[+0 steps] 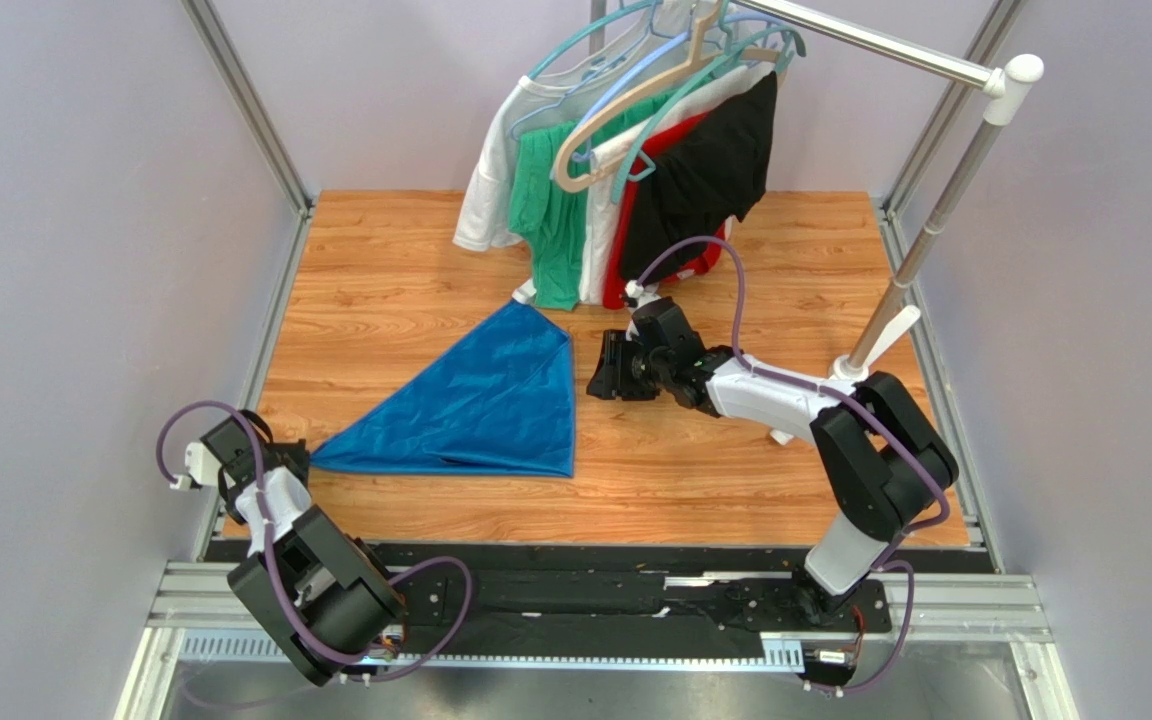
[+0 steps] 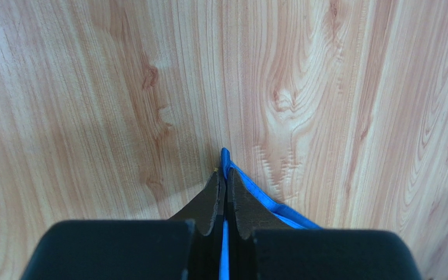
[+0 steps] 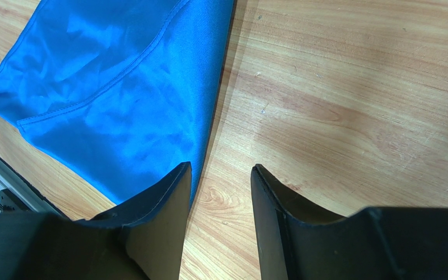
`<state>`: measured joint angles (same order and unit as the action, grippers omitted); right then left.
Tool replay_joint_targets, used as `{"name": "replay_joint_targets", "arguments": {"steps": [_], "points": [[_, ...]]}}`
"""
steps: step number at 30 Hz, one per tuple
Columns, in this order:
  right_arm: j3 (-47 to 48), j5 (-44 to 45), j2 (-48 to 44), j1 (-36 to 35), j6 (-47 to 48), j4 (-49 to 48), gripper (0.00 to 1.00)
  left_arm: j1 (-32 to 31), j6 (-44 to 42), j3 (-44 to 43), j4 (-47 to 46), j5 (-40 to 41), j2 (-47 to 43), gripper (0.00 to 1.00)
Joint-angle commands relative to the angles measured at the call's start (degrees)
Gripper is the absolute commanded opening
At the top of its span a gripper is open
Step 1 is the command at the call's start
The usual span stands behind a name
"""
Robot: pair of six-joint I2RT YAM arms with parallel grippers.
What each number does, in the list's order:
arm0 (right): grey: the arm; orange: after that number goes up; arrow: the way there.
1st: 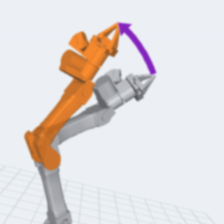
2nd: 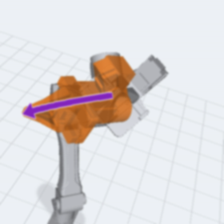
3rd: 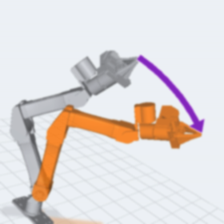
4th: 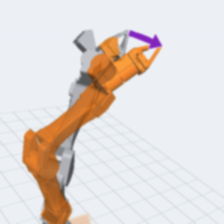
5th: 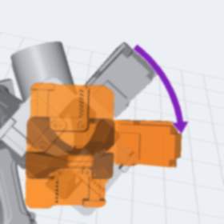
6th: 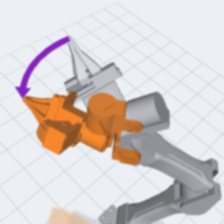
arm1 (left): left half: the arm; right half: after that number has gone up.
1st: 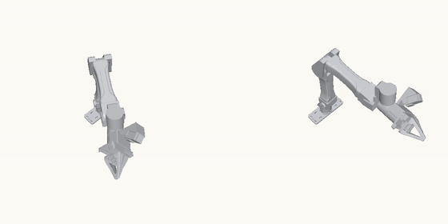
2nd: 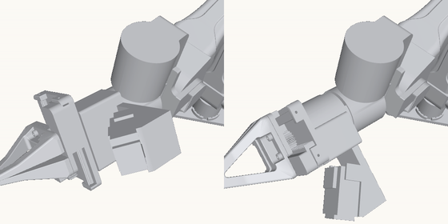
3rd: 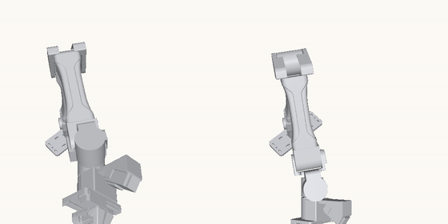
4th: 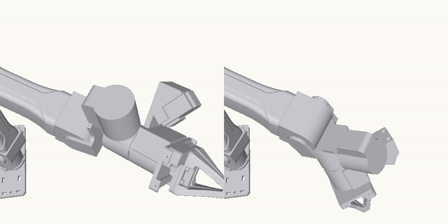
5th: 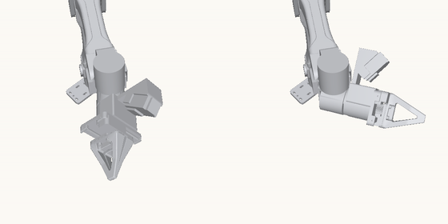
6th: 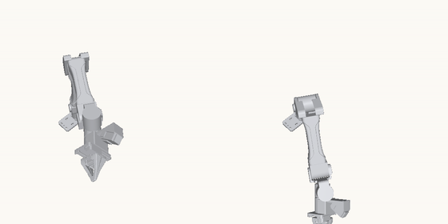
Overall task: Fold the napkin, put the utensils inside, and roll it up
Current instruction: Fold the napkin
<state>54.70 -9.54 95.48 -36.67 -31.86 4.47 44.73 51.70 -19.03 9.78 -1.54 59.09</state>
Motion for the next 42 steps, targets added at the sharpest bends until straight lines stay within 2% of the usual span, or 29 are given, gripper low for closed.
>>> {"name": "replay_joint_targets", "arguments": {"steps": [1, 19, 23, 29, 33, 42], "points": [[1.9, -0.1, 0.0, 0.2, 0.1, -0.8, 0.46, 0.5, -1.7, 0.5, -1.3, -1.0, -1.3, 0.0], [2.6, -2.5, 1.9, 0.3, -0.8, -3.9, 0.45, -1.0, -5.7, 4.4, -11.6, -12.7, -13.6, 0.0], [1.4, -3.6, 0.8, -0.5, -0.4, -7.4, 0.45, -5.4, -6.5, 3.4, -12.5, -13.1, -15.1, 0.0], [1.2, -2.5, -0.4, -6.1, 3.0, -8.6, 0.45, -9.9, -7.7, 2.8, -13.4, -13.7, -16.2, 0.0], [1.6, -2.1, 1.1, -9.6, 3.0, -9.5, 0.45, -16.6, -8.9, 1.4, -15.7, -13.8, -13.5, 0.0], [-0.8, -0.6, 1.9, -10.2, 0.4, -12.1, 0.44, -30.0, -11.2, -0.9, -20.9, -16.0, -10.0, 0.0]]}}
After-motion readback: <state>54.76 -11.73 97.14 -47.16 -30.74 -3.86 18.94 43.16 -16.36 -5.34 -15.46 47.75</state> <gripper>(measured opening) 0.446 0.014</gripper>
